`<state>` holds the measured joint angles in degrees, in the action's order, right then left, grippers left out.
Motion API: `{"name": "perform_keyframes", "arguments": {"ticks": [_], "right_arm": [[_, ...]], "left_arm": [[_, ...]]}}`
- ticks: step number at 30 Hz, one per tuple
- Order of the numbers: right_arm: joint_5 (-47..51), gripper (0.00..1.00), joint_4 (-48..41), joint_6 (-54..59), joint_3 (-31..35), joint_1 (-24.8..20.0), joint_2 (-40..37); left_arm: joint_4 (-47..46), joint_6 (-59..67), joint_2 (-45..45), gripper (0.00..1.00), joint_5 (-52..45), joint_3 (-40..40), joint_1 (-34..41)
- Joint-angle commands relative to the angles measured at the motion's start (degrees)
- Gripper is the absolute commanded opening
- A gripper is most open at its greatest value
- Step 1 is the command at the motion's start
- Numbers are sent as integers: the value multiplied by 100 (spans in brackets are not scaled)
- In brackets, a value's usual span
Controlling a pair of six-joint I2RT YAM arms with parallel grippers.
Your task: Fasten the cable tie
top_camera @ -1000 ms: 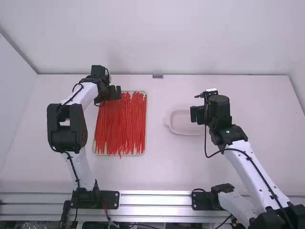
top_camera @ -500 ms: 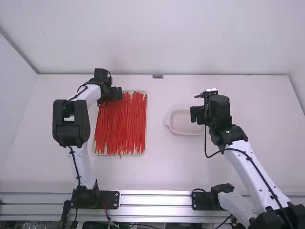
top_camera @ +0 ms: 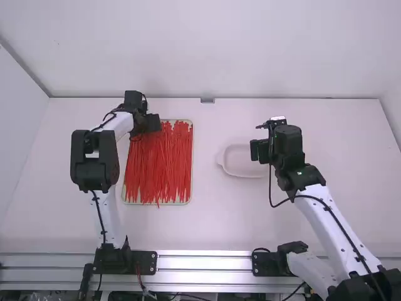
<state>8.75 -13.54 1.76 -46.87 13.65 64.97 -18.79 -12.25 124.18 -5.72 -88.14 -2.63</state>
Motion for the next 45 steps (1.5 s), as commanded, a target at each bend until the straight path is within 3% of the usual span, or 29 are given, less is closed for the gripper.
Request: {"name": "perform_keyframes", "arguments": {"ticks": [1, 6, 10, 29, 45], "right_arm": [[28, 99, 2, -17, -114, -22, 31], [28, 99, 2, -17, -114, -22, 31], [31, 99, 20, -17, -105, -22, 31], [31, 98, 4, 24, -103, -22, 31], [31, 99, 66, 24, -103, -22, 31]], "left_arm": [[-24, -37, 87, 84, 146, -101, 7], [-20, -37, 120, 76, 216, -101, 4], [-15, -39, 160, 61, 232, -101, 13], [153, -168, 313, 59, 369, -101, 37], [153, -341, 313, 33, 518, -101, 35]]}}
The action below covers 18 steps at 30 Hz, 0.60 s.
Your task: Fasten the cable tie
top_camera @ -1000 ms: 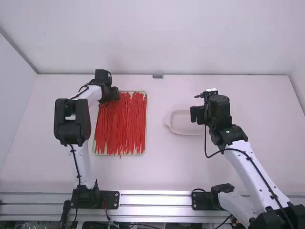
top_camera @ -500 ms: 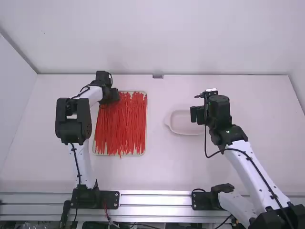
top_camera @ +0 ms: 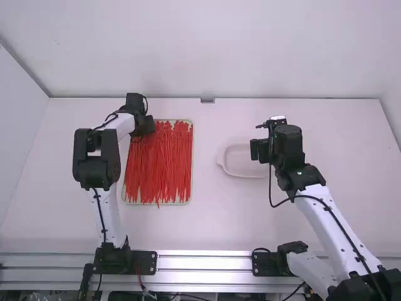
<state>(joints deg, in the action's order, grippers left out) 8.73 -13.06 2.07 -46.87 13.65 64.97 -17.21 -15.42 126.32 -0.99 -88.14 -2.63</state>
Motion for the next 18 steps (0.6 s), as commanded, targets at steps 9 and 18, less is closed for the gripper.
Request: {"name": "perform_keyframes", "arguments": {"ticks": [9, 18], "right_arm": [[33, 99, 20, -7, -94, -22, 31], [33, 98, 166, -7, 11, -24, 31]], "left_arm": [[-26, -26, 98, 21, 61, -101, 37], [-37, -26, 98, 14, 46, -101, 37]]}}
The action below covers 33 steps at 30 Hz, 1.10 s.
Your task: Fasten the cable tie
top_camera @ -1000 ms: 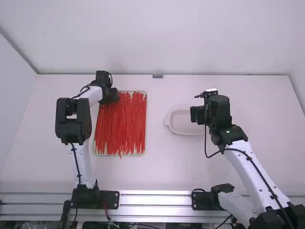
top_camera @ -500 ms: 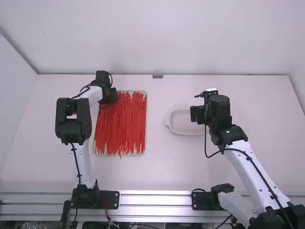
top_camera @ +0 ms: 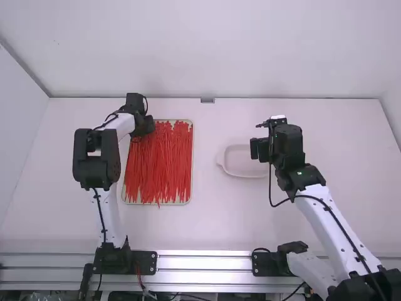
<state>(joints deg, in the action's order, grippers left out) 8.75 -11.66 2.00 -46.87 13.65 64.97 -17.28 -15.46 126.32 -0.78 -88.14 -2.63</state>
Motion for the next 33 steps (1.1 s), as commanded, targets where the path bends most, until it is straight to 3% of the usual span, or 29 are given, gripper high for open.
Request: {"name": "perform_keyframes", "arguments": {"ticks": [1, 7, 20, 33], "right_arm": [[28, 98, 68, -2, 42, -22, 31], [20, 98, 87, 0, 46, -20, 31], [15, 98, 74, -2, 46, -22, 31], [11, 99, 72, -2, 46, -20, 31]], "left_arm": [[-35, -22, 98, 14, 26, -101, 33], [-46, -20, 96, 14, 26, -101, 24], [-42, -125, 96, 2, 22, -101, -63], [-629, -122, 94, 2, 44, -675, -31]]}}
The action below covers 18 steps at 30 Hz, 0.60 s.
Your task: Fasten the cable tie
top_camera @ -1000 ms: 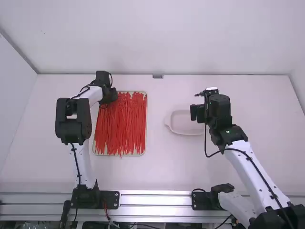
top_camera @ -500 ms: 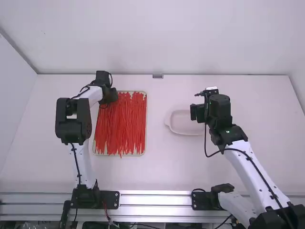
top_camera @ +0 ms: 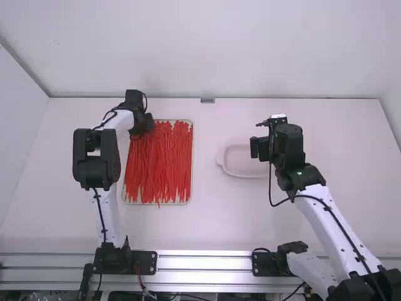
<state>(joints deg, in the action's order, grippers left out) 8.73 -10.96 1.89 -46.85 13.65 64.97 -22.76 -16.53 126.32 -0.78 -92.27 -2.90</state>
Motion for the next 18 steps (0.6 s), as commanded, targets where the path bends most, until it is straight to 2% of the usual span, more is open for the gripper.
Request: {"name": "perform_keyframes", "arguments": {"ticks": [1, 18], "right_arm": [[15, 99, 2, 9, 44, -20, 31], [13, 99, 4, 9, 44, 9, 31]], "left_arm": [[-160, -2, 94, 2, 46, -339, 0], [-1405, 31, -120, 1, -122, -1545, 11]]}}
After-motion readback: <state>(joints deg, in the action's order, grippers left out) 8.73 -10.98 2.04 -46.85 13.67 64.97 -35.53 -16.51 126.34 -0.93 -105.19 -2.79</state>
